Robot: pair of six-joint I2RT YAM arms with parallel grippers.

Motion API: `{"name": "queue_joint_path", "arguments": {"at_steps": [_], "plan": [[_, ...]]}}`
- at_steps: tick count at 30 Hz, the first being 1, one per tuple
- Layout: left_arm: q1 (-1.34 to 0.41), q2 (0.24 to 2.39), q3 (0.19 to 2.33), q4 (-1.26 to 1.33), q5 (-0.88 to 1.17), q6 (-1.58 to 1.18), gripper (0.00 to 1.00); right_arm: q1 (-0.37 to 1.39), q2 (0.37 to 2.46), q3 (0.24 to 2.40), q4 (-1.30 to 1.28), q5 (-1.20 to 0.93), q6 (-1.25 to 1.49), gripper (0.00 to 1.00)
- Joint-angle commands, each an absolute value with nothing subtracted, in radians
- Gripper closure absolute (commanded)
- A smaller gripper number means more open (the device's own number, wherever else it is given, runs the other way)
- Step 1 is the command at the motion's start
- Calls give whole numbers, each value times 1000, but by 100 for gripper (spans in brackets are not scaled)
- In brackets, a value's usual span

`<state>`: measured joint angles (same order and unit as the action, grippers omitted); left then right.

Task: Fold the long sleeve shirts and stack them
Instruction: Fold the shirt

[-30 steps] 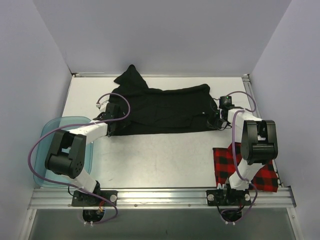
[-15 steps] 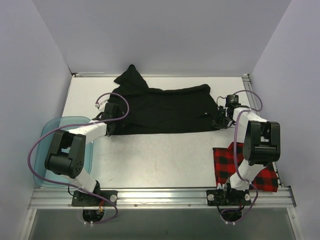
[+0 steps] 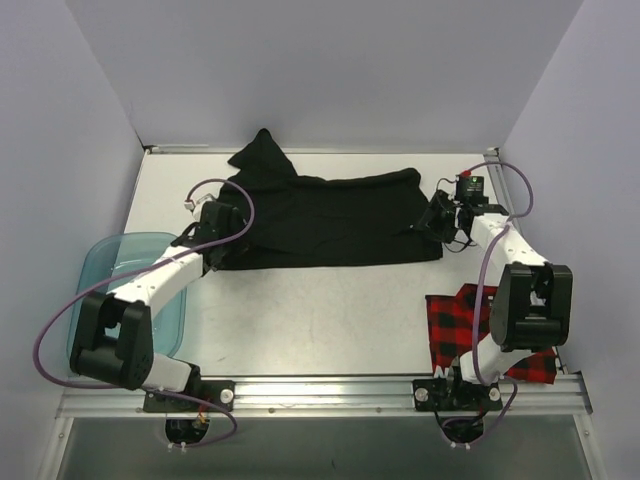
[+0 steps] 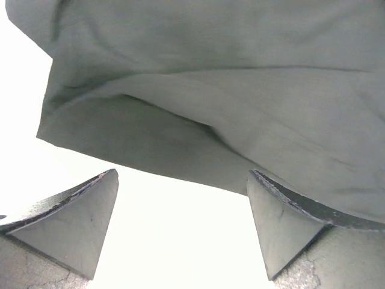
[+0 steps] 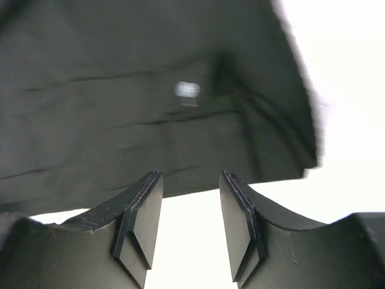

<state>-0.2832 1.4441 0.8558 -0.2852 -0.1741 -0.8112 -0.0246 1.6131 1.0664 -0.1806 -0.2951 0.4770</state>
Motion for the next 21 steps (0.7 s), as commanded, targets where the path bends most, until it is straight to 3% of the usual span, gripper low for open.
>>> {"name": "queue_joint_path", "arguments": {"at_steps": [1, 7, 11, 15, 21], "plan": [[-337, 1370, 948, -290, -155, -828, 4, 18, 1574, 1097, -103, -399, 552, 57], [-388, 1543, 1052, -167, -109, -830, 10, 78, 1681, 1115, 101, -475, 681, 57], [-388, 1686, 1106, -63, -84, -834, 20, 58, 1778, 1103, 230, -515, 754, 58], [-368, 1801, 1114, -15, -93, -841, 36, 20, 1877, 1075, 299, -518, 778, 59], [-272, 1871, 1005, 112, -49, -884, 48, -75, 1925, 1002, 351, -528, 776, 59]]}}
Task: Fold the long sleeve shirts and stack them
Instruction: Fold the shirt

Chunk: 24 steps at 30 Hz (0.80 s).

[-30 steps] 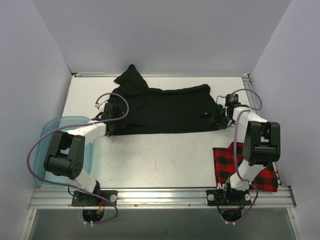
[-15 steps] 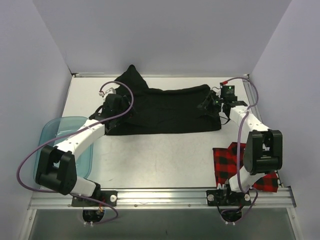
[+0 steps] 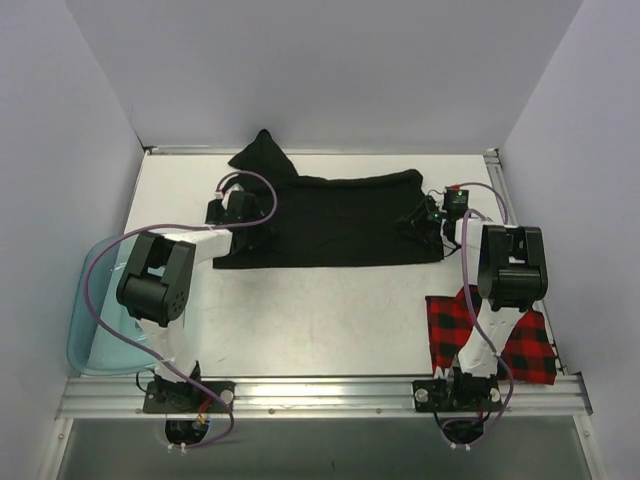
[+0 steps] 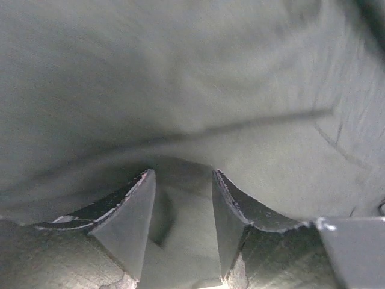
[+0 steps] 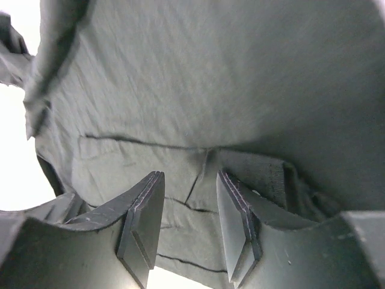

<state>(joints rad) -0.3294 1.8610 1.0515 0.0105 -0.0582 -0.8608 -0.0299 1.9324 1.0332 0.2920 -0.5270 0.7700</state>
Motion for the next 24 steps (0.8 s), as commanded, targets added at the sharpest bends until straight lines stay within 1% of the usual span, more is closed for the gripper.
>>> {"name": "queue_joint_path", "arguments": {"at_steps": [1, 4, 7, 11, 13, 15, 16, 18, 19, 21, 24], "plan": [[-258, 1873, 968, 124, -46, -885, 48, -86, 1924, 994, 354, -529, 772, 59], [-213, 1864, 921, 175, -23, -884, 49, -118, 1914, 980, 350, -526, 753, 59], [-183, 1832, 894, 181, 23, -887, 46, -127, 1882, 986, 318, -528, 733, 59], [-179, 1720, 885, 128, 18, -864, 39, -112, 1795, 1002, 272, -526, 713, 59], [-176, 1645, 876, 97, 6, -859, 37, -84, 1743, 1023, 243, -523, 710, 59], [-172, 1603, 855, 80, -32, -847, 37, -52, 1701, 1041, 229, -523, 710, 59], [-170, 1580, 851, 77, -40, -841, 37, -10, 1694, 1052, 216, -523, 710, 59], [-166, 1575, 853, 71, -45, -824, 36, 41, 1681, 1092, 213, -522, 722, 59], [-164, 1586, 862, 66, -43, -821, 36, 96, 1683, 1104, 216, -528, 730, 59], [-153, 1604, 870, 63, -37, -821, 36, 152, 1709, 1143, 241, -546, 777, 59], [-134, 1664, 873, 81, -29, -827, 37, 261, 1776, 1190, 349, -572, 857, 59]]}}
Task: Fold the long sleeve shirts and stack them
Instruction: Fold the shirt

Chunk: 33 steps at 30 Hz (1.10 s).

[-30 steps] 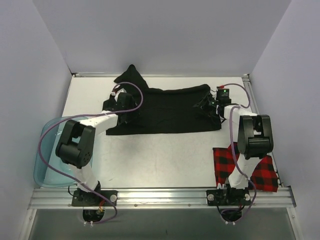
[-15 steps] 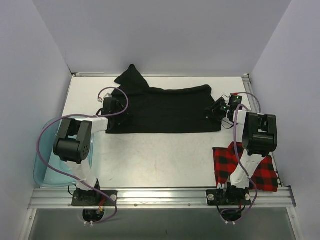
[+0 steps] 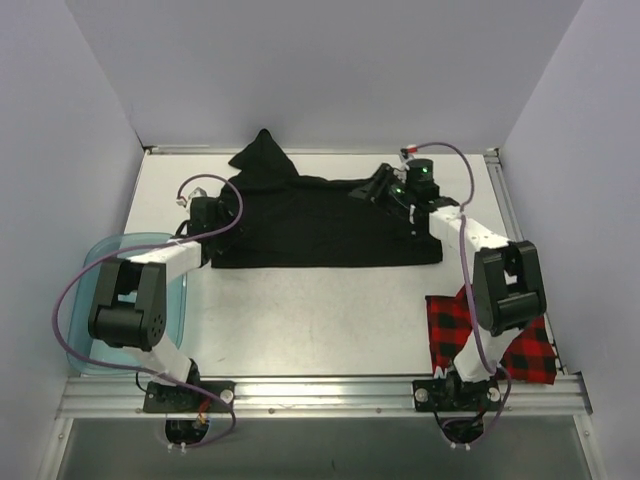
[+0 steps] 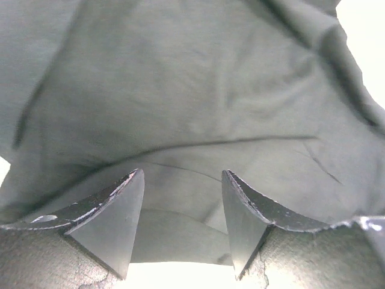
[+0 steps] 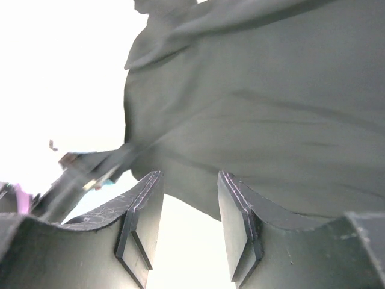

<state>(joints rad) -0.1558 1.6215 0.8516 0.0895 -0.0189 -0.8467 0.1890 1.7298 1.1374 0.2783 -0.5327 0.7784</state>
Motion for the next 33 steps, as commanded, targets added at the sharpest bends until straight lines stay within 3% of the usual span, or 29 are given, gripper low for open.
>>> {"name": "queue_joint_path", "arguments": {"at_steps": [1, 8, 14, 23, 27, 33], "plan": [[-130, 1678, 873, 86, -28, -828, 37, 285, 1798, 1207, 362, -577, 868, 59], [-89, 1718, 803, 110, -21, -877, 37, 466, 2043, 1318, 462, -577, 954, 59], [-34, 1677, 738, 115, -43, -914, 37, 477, 2141, 1246, 551, -587, 977, 59], [-9, 1697, 747, 89, -31, -919, 38, 325, 2024, 1023, 568, -600, 885, 59], [-20, 1622, 765, 63, -11, -902, 37, 259, 1896, 1032, 307, -536, 724, 59], [-110, 1430, 865, -175, -96, -812, 21, 271, 1734, 1135, -110, -307, 439, 59]]}}
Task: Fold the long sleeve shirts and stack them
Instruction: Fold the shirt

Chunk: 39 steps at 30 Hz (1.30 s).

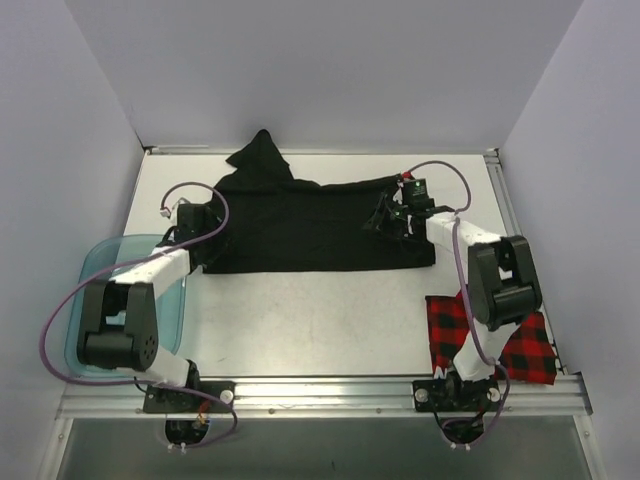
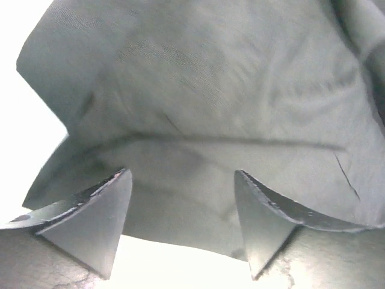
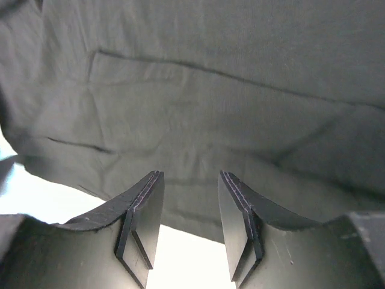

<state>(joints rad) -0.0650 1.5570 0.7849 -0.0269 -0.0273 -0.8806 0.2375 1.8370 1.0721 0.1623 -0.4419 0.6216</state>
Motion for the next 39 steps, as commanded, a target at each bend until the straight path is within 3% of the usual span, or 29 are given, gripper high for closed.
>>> {"name": "queue_joint_path", "arguments": {"at_steps": [1, 6, 11, 18, 24, 31, 39], "plan": [[-148, 1408, 876, -231, -145, -787, 19, 273, 1705, 1143, -138, -249, 410, 59], [-271, 1356, 907, -313, -291, -712, 16, 307, 1681, 1178, -280, -111, 342, 59], [-333, 1521, 965, -333, -307, -672, 16, 357, 1772, 1247, -373, -16, 313, 59], [-379, 1718, 1094, -394, -327, -617, 16, 393, 1877, 1259, -373, -3, 345, 59], [-394, 1775, 1049, -486, -301, -667, 16, 402, 1873, 1160, -410, -49, 365, 59], [-442, 1648, 810, -500, -246, -730, 18, 410, 1727, 950, -460, -89, 382, 59], [-529, 1343, 579, -563, -166, -853, 17, 420, 1568, 812, -495, -110, 379, 58]]}}
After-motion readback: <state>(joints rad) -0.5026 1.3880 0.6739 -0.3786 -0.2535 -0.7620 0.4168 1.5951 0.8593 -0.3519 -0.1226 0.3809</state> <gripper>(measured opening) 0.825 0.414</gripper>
